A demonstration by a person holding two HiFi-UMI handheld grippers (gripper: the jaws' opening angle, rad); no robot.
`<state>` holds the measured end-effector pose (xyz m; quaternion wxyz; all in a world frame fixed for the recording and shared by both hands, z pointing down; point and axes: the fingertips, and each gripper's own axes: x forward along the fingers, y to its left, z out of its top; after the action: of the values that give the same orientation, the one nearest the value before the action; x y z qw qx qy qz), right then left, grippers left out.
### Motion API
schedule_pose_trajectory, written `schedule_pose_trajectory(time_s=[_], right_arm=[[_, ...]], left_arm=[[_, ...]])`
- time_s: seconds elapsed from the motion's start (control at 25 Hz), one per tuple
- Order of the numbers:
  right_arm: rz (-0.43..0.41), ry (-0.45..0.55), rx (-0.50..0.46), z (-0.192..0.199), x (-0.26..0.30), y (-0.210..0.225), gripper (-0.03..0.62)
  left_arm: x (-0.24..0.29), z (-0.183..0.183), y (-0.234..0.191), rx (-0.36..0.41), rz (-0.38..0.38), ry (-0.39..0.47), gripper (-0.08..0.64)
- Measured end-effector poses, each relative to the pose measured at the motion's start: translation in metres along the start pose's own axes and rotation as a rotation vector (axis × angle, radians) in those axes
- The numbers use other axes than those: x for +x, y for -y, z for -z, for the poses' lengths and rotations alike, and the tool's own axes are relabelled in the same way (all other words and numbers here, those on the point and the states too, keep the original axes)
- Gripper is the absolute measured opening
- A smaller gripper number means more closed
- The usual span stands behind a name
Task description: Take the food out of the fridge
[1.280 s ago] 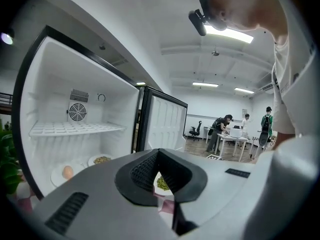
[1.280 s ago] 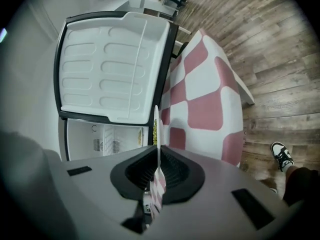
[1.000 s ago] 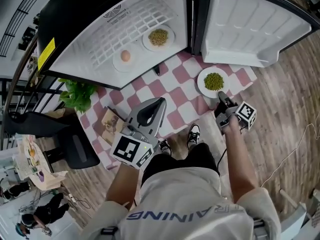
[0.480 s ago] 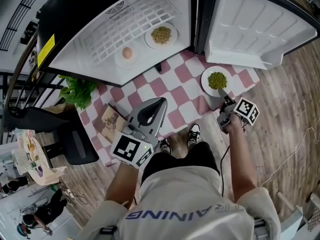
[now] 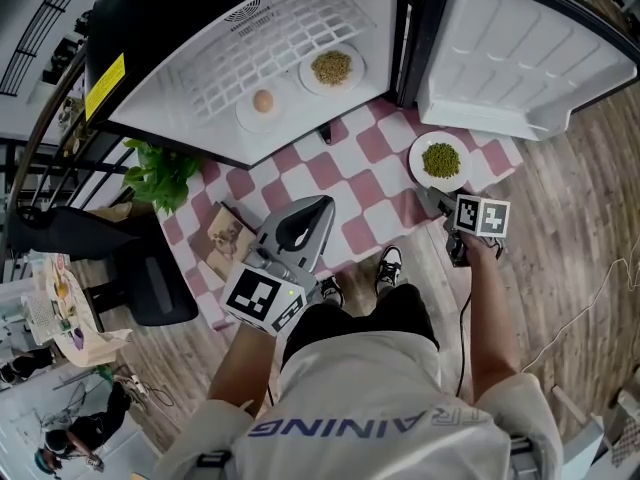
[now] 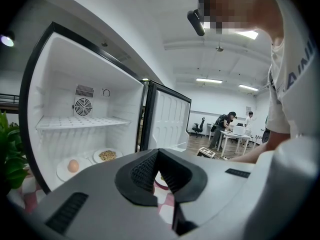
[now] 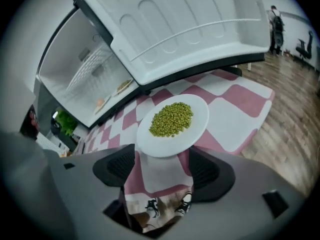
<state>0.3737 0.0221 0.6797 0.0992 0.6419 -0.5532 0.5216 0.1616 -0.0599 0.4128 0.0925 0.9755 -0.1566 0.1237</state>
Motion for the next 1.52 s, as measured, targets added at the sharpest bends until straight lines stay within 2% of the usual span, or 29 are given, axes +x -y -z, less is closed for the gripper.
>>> schedule_pose_trajectory(time_s=[0.16,0.32,0.44,0.48,0.6,0.84,1.0,1.28,1.52], right_arm=[[0.088,-0.051,-0.129,0.007,0.001,0.007,0.328],[0.116,-0.060,-0.097,0.015,-0.003,0.013,0.327],[0.092,-0.040,-0.066,0.018,-0.011,0.002,0.325],[0.079,-0.013,-0.060,0.014,-0.016,-0.005,0.307],[0.032,0.118,-0.066,-0.010,-0.033,-0.038,0.037],[-0.144,0.376,-0.205,-0.069,-0.081,-0.142,0.021],[-0.212,0.508,-0.325,-0.100,-0.118,-0.208,0.020],[-0.303,0.631,-0.458,-0.124,-0.170,-0.304,0.020],[-0.413,0.681,-0.501,-0.128,-0.182,-0.357,0.020]], left_arm=[[-0.005,0.000,-0.002,0.005,-0.001,0.004,0.005],[-0.013,-0.001,-0.005,0.003,-0.008,0.007,0.005],[-0.023,-0.003,-0.009,0.000,-0.016,0.011,0.005],[-0.026,-0.004,-0.011,0.000,-0.020,0.016,0.005],[-0.039,-0.014,-0.019,-0.005,-0.040,0.045,0.005],[-0.069,-0.033,-0.033,-0.006,-0.073,0.109,0.005],[-0.083,-0.045,-0.042,-0.001,-0.095,0.159,0.005],[-0.118,-0.069,-0.055,0.026,-0.151,0.228,0.005],[-0.153,-0.077,-0.073,0.027,-0.228,0.266,0.005]])
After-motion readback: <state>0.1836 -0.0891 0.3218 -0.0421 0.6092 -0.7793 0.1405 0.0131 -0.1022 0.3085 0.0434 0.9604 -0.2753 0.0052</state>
